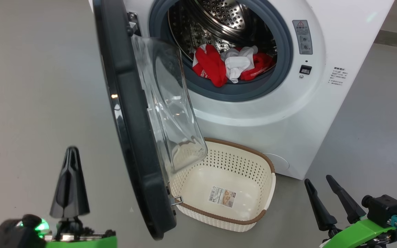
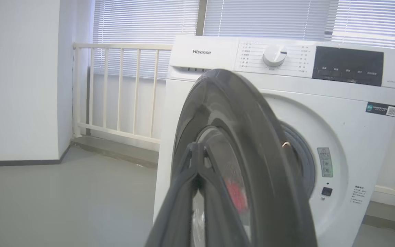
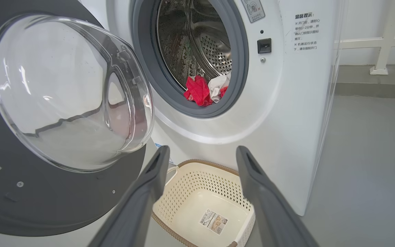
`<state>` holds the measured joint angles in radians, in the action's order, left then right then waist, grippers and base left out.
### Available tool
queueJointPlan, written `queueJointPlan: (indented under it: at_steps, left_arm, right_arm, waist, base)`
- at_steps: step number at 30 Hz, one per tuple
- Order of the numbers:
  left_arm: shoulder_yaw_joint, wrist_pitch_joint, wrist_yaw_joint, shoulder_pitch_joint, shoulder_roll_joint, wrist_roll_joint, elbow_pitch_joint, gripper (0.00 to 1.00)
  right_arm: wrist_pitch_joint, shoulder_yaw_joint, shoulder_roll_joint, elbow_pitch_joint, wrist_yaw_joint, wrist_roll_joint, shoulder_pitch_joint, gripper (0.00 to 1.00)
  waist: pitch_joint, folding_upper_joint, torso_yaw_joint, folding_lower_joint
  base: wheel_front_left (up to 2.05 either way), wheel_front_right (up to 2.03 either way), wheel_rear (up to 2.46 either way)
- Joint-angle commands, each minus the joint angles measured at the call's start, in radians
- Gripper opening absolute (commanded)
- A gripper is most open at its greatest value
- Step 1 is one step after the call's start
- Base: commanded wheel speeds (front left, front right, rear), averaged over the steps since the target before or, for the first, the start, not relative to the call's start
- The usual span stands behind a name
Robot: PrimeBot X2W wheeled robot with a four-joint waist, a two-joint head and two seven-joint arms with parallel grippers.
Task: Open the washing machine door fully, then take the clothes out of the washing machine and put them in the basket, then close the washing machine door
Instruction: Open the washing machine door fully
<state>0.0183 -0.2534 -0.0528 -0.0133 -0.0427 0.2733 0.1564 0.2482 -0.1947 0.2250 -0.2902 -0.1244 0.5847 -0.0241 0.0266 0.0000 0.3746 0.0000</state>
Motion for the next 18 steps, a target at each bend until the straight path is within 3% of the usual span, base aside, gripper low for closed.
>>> queueJointPlan:
  at_steps: [1, 9, 13, 18]
  left_arm:
    - [-0.011, -0.008, -0.014, -0.046, -0.008, 0.003, 0.077, 0.0]
    - [0.2, -0.008, -0.007, -0.058, -0.008, 0.007, 0.194, 0.0]
    - [0.311, -0.008, 0.014, -0.047, -0.008, 0.028, 0.137, 0.0]
    - [0.383, -0.008, 0.01, -0.032, -0.008, 0.1, 0.034, 0.0]
  right_arm:
    - [0.014, -0.01, 0.013, 0.024, -0.006, -0.015, -0.025, 1.0]
    - [0.014, -0.013, 0.012, 0.021, -0.006, -0.012, -0.03, 1.0]
    - [0.014, -0.013, 0.01, 0.022, -0.006, -0.013, -0.032, 1.0]
    - [0.014, -0.015, 0.007, 0.023, -0.006, -0.014, -0.037, 1.0]
  waist:
    - [0.0, 0.0, -0.003, 0.0]
    - [0.0, 0.0, -0.014, 0.0]
    - [0.001, 0.0, -0.02, 0.0]
    - [0.0, 0.0, -0.033, 0.0]
  base:
    - [0.0, 0.0, 0.0]
    - [0.0, 0.0, 0.0]
    - [0.0, 0.0, 0.0]
    - [0.0, 0.0, 0.0]
